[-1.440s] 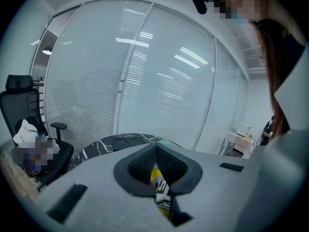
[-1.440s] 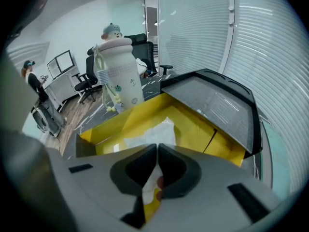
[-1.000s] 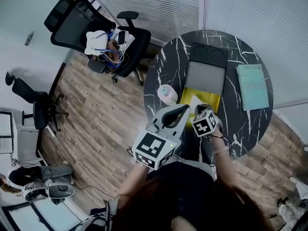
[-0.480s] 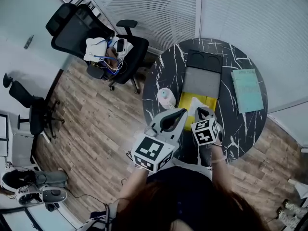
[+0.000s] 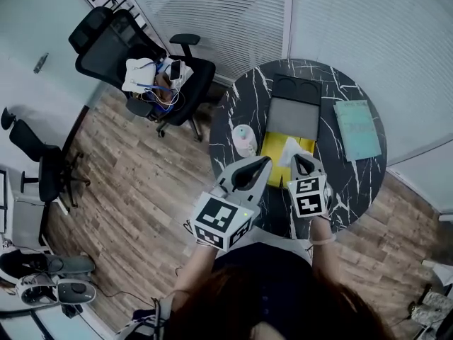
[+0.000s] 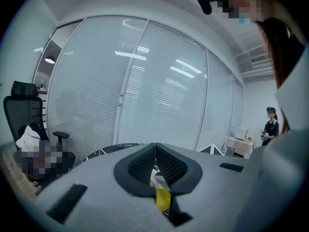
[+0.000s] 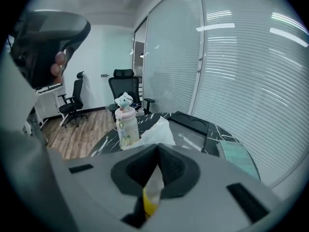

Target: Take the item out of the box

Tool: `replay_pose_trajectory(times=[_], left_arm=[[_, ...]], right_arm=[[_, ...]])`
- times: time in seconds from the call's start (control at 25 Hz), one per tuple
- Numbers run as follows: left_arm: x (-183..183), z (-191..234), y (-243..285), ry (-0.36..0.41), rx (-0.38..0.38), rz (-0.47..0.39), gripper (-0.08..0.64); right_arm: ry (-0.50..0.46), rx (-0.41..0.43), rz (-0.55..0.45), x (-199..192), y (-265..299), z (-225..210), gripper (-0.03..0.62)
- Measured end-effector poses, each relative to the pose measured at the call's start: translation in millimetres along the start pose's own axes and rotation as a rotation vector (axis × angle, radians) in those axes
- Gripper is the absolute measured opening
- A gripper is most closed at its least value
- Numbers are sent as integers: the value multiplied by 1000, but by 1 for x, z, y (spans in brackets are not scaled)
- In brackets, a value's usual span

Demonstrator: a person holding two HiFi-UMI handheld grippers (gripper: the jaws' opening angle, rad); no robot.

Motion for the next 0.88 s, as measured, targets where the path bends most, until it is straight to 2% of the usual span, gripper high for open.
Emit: replay_pose_trajectory(times=[0.88], left_arm=[[13,-33,-53,31,-69,-67,26]], right_arm=[[-58,-75,-139,42,-87,34,25]])
Point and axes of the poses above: the fingertips, and each gripper's own axes: y forward along the fingers, z to its left, x out of its top, the point moved 6 cm from there along -y, backward along the fingers, and after that the axes turned 6 degrees about -z, right-handed, at the moved point
